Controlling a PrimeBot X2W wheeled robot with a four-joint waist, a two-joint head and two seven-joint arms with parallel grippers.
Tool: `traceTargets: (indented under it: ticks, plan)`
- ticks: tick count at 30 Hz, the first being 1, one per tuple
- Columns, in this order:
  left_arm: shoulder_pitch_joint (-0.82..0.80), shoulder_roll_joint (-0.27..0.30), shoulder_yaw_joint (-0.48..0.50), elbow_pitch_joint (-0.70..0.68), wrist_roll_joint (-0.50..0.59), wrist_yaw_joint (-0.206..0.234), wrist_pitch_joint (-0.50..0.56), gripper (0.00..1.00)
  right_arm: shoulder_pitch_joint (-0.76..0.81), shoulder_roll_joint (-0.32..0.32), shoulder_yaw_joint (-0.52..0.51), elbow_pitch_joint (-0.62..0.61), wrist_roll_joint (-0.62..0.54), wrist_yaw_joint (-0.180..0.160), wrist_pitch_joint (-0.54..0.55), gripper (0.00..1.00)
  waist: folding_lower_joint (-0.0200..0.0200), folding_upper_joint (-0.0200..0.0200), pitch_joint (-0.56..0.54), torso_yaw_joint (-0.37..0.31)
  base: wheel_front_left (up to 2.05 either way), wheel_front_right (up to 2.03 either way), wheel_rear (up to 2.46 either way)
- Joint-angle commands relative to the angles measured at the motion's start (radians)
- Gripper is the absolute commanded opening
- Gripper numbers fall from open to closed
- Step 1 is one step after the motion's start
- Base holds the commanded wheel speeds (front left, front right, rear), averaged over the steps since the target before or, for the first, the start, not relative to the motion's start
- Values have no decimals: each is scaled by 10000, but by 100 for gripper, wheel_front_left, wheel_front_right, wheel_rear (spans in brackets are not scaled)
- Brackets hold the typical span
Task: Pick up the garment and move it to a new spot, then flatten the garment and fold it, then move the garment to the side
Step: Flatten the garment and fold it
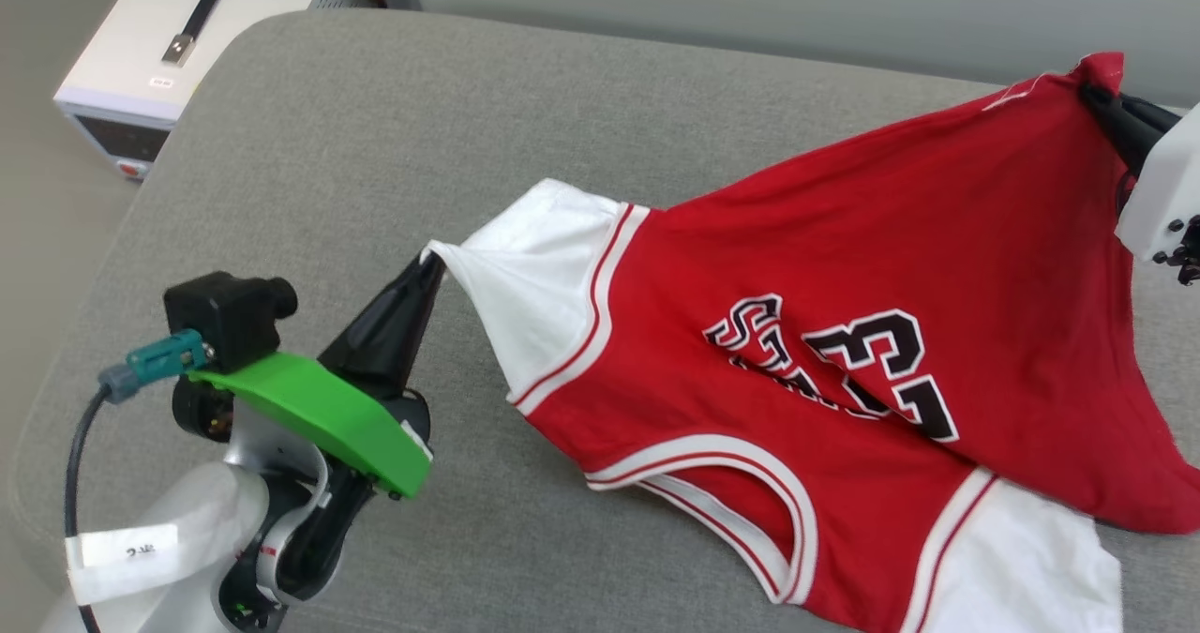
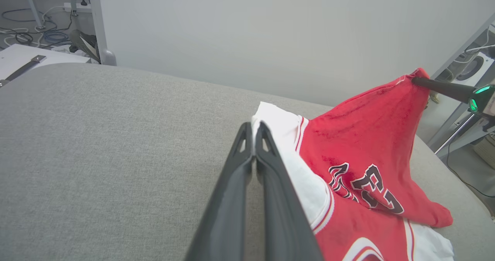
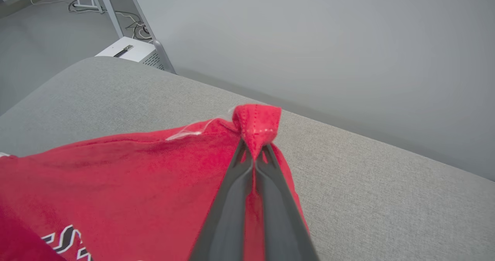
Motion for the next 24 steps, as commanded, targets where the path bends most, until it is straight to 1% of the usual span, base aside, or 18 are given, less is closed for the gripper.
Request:
traceTargets:
  ticks: [1, 5, 10, 16, 24]
  plan:
    - [-346, 110, 147, -128, 17, 100, -23, 0, 165, 5, -96, -106, 119, -7, -168, 0, 0, 0, -677, -632, 0, 0, 0]
    - [-737, 305, 566, -345, 25, 329, 3, 0, 344, 68, -323, -388, 57, -7, -517, 0, 0, 0, -987, -892, 0, 0, 0]
    - [-1379, 459, 1027, -547, 36, 562, 88, 0, 535, 354, -767, -785, -84, -7, -749, 0, 0, 0, -1265, -1212, 0, 0, 0]
    - [-2114, 484, 1310, -664, 200, 747, 119, 0, 816, 579, -1150, -1499, -279, -7, -768, 0, 0, 0, -1494, -1486, 0, 0, 0]
    - [-2925, 525, 1538, -824, 598, 923, -2, 0, 1221, 949, -1985, -2575, -445, -7, -580, 0, 0, 0, -1624, -1732, 0, 0, 0]
